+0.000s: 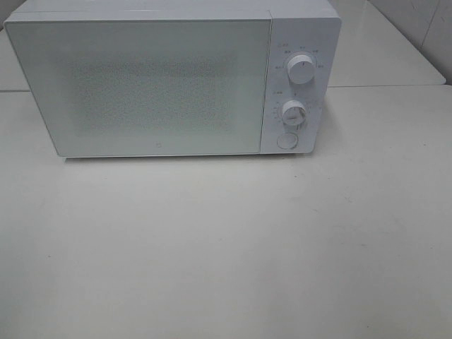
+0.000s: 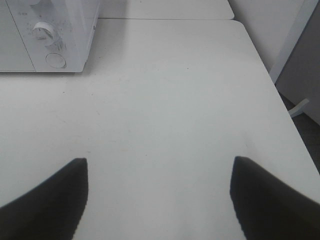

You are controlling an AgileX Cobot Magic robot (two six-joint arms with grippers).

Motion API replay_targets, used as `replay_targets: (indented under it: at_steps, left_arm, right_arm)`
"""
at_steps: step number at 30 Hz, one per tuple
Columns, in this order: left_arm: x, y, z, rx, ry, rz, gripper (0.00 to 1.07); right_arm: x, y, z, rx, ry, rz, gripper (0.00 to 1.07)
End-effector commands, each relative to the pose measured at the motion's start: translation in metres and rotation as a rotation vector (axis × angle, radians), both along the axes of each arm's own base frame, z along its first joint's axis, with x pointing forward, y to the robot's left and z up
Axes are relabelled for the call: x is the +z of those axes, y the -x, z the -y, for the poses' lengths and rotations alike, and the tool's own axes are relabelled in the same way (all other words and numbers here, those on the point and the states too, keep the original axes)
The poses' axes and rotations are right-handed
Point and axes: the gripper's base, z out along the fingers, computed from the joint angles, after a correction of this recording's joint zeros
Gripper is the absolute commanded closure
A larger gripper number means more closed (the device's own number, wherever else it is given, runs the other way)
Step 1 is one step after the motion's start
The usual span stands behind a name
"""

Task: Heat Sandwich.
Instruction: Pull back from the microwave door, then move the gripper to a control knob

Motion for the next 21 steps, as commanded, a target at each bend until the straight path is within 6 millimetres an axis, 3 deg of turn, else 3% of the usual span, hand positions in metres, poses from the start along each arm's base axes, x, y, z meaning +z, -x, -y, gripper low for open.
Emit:
replay_targets:
  at_steps: [1, 6, 11, 21]
  left_arm:
    - [0.001, 0.01, 0.0, 0.001, -0.004, 0.1, 0.09]
    - [-0.003, 0.024, 0.001, 0.002, 0.004, 0.273, 0.09]
    - [-0.003, 0.035, 0.002, -0.002, 0.011, 0.34, 0.09]
    - [-0.003, 0.035, 0.002, -0.003, 0.012, 0.34, 0.09]
  right_arm:
    - [0.001, 0.004, 0.0, -0.004, 0.01, 0.034, 0.32]
    - [0.001, 0.004, 0.0, -0.004, 0.01, 0.034, 0.32]
    - [0.001, 0.004, 0.0, -0.004, 0.01, 0.034, 0.32]
    - [0.001, 0.004, 0.0, -0.004, 0.01, 0.034, 0.32]
